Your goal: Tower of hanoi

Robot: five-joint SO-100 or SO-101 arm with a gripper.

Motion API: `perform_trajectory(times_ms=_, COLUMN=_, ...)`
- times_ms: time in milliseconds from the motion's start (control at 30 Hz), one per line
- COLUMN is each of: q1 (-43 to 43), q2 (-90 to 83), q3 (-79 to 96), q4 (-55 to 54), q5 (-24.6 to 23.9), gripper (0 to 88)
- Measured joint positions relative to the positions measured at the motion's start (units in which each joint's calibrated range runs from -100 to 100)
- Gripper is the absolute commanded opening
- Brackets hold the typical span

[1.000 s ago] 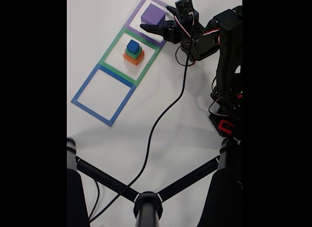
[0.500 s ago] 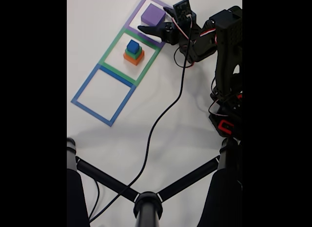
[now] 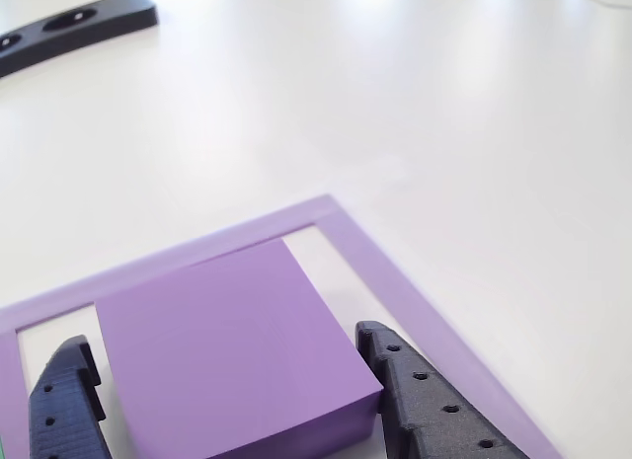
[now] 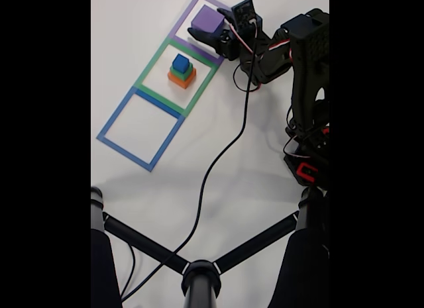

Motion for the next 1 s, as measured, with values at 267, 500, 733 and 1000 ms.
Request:
perform_trajectory(times_ms=267, q1=-0.82, q2=0.42, q3=0.00, q4=-0.72, q5=0.00, gripper=15.5)
perform_trajectory(times_ms=500, q1=-0.82, q2=0.42, q3=0.00, q4=-0.80, q5=0.00, gripper=13.0)
perform_trajectory(times_ms=733, q1=-0.82, q2=-0.17, q3=0.96, q4=-0.64, q5=0.00, gripper=11.7)
perform_trajectory(times_ms=1000, q1=-0.82, q2=-11.31, q3=6.18, q4=7.14, q5=0.00, gripper=10.9)
